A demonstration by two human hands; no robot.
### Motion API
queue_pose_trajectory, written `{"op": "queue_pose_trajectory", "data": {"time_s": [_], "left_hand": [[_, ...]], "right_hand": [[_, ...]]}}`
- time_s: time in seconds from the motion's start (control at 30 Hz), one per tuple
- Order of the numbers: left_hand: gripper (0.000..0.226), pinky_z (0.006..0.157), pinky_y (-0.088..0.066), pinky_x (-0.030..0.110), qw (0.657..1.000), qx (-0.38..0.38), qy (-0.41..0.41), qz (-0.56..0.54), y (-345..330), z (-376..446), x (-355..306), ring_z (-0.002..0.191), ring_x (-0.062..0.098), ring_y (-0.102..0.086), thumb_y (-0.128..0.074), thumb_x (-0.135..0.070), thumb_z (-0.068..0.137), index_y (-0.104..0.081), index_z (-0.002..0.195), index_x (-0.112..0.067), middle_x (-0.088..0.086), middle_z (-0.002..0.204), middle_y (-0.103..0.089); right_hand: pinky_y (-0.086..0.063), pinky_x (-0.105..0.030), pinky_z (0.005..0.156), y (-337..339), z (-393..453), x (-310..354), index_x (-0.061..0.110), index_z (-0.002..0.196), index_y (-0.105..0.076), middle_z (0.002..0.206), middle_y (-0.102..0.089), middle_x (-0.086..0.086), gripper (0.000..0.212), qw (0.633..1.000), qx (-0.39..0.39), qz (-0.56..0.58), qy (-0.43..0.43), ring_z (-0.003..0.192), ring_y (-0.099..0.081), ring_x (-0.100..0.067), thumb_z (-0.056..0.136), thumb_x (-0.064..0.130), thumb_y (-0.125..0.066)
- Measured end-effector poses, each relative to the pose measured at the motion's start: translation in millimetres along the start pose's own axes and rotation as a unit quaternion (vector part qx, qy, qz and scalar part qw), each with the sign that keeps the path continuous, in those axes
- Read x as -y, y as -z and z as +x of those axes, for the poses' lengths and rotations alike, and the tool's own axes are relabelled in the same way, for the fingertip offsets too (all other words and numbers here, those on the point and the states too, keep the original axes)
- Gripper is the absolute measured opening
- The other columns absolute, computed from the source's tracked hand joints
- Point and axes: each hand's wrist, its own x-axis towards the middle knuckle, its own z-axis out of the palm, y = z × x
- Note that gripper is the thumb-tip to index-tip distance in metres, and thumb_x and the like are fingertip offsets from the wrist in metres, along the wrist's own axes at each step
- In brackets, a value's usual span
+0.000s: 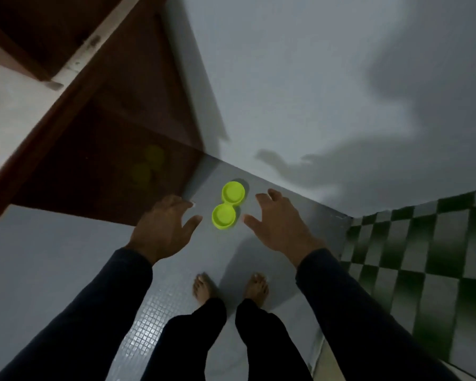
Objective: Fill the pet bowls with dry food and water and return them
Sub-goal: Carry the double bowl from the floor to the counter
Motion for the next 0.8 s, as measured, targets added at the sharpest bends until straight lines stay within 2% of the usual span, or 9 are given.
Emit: {"op": "queue_pose_trajectory", "data": {"time_s": [0.2,0.37,0.57,0.7,0.8], "left_hand": [[0.064,0.116,-0.038,0.045,0.999,0.022,0.032,-0.038,-72,82,26,0.145,0.032,-0.041,-0.049,-0.056,0.102,-0.047,0.153,-0.017,0.012,0.158,-0.045],[0.066,0.115,-0.038,0.046,0.996,0.032,0.057,-0.060,-156,148,56,0.145,0.033,-0.041,-0.051,-0.056,0.102,-0.042,0.156,-0.020,0.011,0.160,-0.042],[0.064,0.114,-0.039,0.045,0.995,0.032,0.055,-0.072,-259,227,92,0.143,0.030,-0.044,-0.051,-0.055,0.102,-0.044,0.155,-0.018,0.010,0.156,-0.047],[0.062,0.111,-0.041,0.045,0.994,0.020,0.059,-0.091,-323,271,116,0.137,0.033,-0.049,-0.059,-0.049,0.100,-0.050,0.151,-0.014,0.015,0.150,-0.052],[0.061,0.108,-0.044,0.047,0.991,0.022,0.073,-0.114,-368,297,132,0.133,0.035,-0.052,-0.061,-0.047,0.099,-0.051,0.149,-0.014,0.017,0.146,-0.054]], "right_hand": [[-0.037,-0.048,0.110,-58,93,-36,0.012,0.153,-0.035,0.158,-0.031,-0.022,0.076,0.998,0.011,0.052,-0.029,0.139,-0.036,-0.042,0.095,0.056,-0.058],[-0.038,-0.048,0.111,-131,172,-74,0.012,0.151,-0.038,0.156,-0.034,-0.022,0.075,0.996,0.016,0.079,-0.048,0.140,-0.037,-0.040,0.094,0.055,-0.060],[-0.042,-0.048,0.104,-226,260,-118,0.009,0.145,-0.044,0.146,-0.043,-0.023,0.070,0.995,0.016,0.086,-0.049,0.132,-0.044,-0.042,0.094,0.052,-0.063],[-0.036,-0.045,0.109,-287,313,-148,0.005,0.145,-0.043,0.144,-0.047,-0.022,0.070,0.994,0.021,0.096,-0.039,0.134,-0.042,-0.040,0.095,0.049,-0.064],[-0.034,-0.042,0.107,-326,348,-168,0.003,0.146,-0.043,0.144,-0.049,-0.024,0.072,0.993,0.019,0.108,-0.037,0.133,-0.043,-0.040,0.094,0.047,-0.065]]}}
